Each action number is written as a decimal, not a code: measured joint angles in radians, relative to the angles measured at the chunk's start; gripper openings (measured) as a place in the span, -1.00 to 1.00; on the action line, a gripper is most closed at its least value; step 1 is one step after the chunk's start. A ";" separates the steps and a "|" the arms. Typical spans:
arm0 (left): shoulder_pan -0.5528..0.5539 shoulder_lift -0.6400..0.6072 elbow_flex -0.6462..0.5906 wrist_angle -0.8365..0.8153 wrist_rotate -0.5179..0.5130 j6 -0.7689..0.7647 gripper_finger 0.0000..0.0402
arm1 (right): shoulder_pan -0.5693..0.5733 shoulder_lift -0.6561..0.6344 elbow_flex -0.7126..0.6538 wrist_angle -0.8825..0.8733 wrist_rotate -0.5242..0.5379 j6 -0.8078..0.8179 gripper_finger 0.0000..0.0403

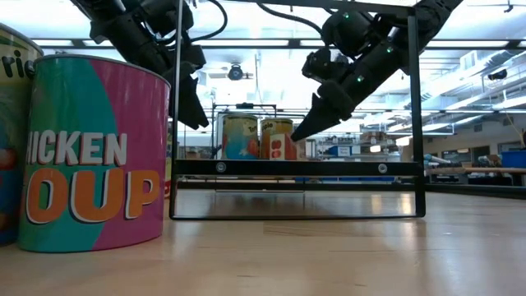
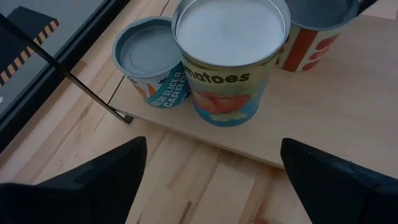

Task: Pick and place cans onto a shelf
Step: Adjust the cans on the shelf, then put the canned meatball sauce on the shelf

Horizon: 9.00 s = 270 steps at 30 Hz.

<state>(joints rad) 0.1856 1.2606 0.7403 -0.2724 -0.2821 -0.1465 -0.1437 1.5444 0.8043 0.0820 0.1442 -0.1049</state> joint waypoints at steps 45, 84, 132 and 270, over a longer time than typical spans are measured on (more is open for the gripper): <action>0.000 0.000 0.000 0.032 0.017 0.002 0.87 | 0.121 0.042 0.000 0.161 0.389 -0.440 0.74; -0.022 0.000 -0.001 0.021 0.018 0.002 0.87 | -0.137 0.006 -0.067 0.302 0.083 0.038 0.98; -0.021 0.000 -0.001 0.058 0.017 0.030 0.87 | -0.233 0.233 0.035 0.519 -0.183 0.065 0.98; -0.264 -0.217 -0.077 -0.494 0.023 -0.315 0.87 | 0.078 -0.344 -0.236 0.273 -0.006 -0.045 0.98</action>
<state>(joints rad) -0.0782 1.0437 0.6635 -0.7666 -0.2595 -0.4614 -0.0658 1.2003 0.5686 0.3548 0.1383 -0.1496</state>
